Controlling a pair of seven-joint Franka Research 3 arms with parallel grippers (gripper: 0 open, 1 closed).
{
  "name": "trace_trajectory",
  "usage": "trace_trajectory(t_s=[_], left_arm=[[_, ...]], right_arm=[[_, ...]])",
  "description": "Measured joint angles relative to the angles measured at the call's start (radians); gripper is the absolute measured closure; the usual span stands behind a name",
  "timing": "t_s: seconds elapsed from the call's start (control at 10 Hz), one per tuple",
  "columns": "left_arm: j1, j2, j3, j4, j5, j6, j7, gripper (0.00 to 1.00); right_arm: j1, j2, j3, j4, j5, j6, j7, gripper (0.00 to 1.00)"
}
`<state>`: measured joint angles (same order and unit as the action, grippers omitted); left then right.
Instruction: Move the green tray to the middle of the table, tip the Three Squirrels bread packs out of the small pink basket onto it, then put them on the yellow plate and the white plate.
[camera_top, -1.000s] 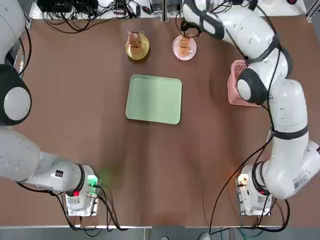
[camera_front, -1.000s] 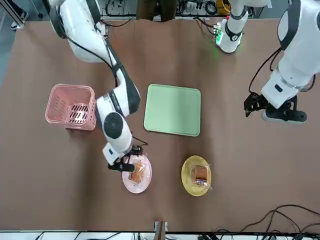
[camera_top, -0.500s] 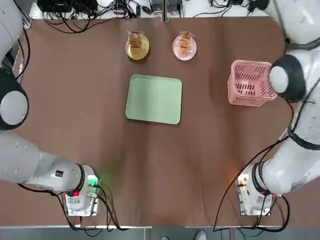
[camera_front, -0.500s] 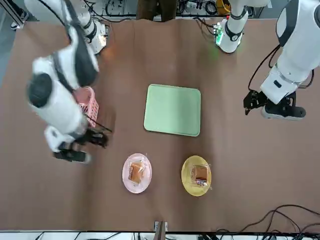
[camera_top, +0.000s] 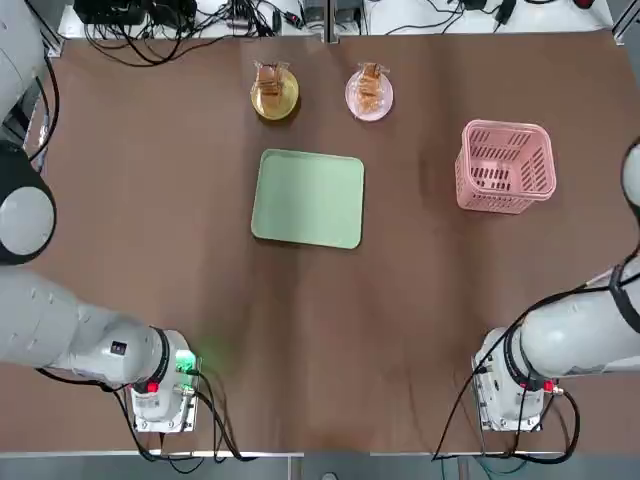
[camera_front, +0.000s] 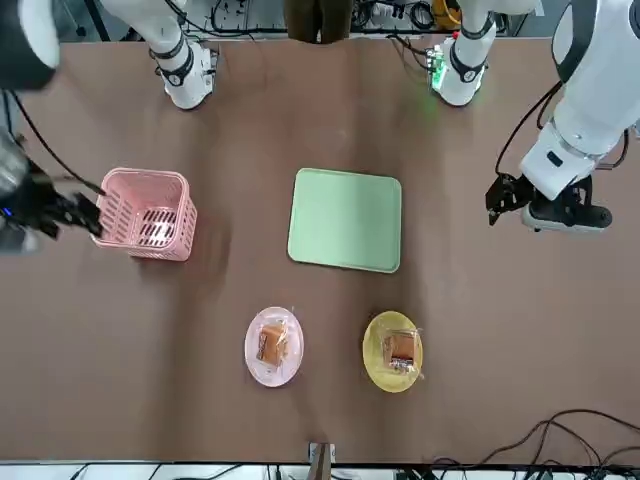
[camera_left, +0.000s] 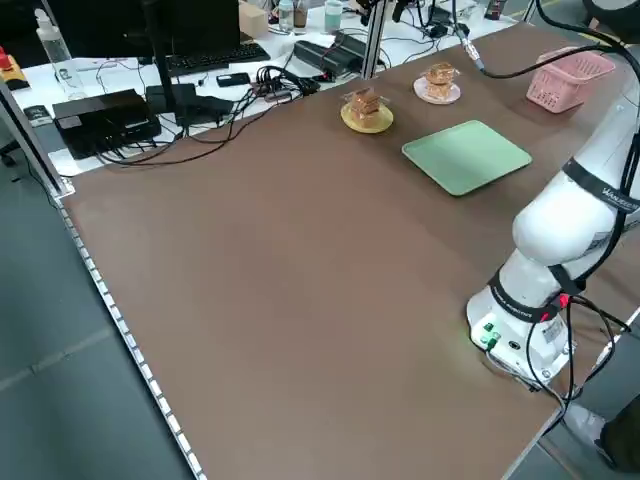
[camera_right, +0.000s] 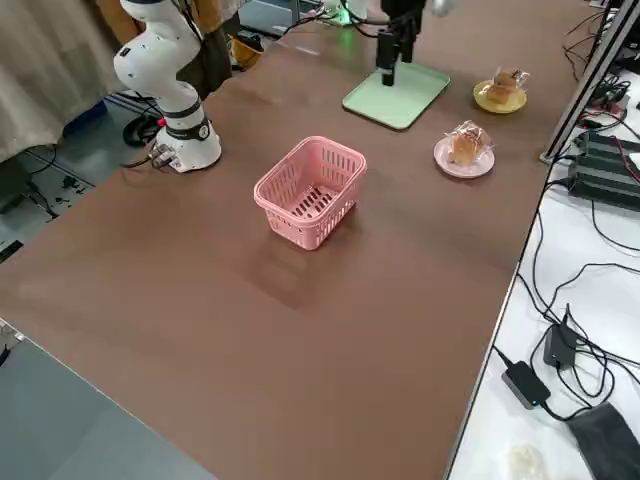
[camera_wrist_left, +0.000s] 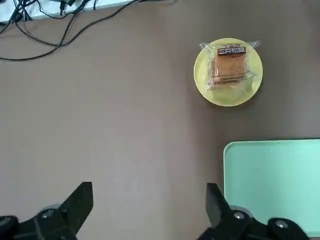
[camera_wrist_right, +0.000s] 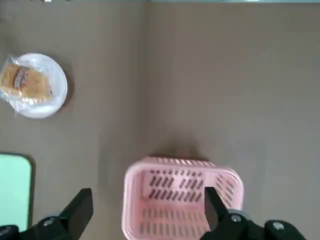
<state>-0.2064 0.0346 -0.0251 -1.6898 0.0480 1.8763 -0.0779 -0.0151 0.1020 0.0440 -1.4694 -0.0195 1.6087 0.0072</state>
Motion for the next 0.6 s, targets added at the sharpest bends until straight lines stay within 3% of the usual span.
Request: trace_trajectory(t_s=[0.2, 0.6], left_arm=[[0.002, -0.001, 0.001, 0.023, 0.000, -0.017, -0.002, 0.00], [0.005, -0.001, 0.002, 0.036, 0.000, -0.021, -0.002, 0.00]], right_arm=[[-0.044, -0.075, 0.012, -0.045, 0.000, -0.101, -0.038, 0.01], [-0.045, -0.075, 0.000, -0.061, 0.000, -0.107, -0.066, 0.01]])
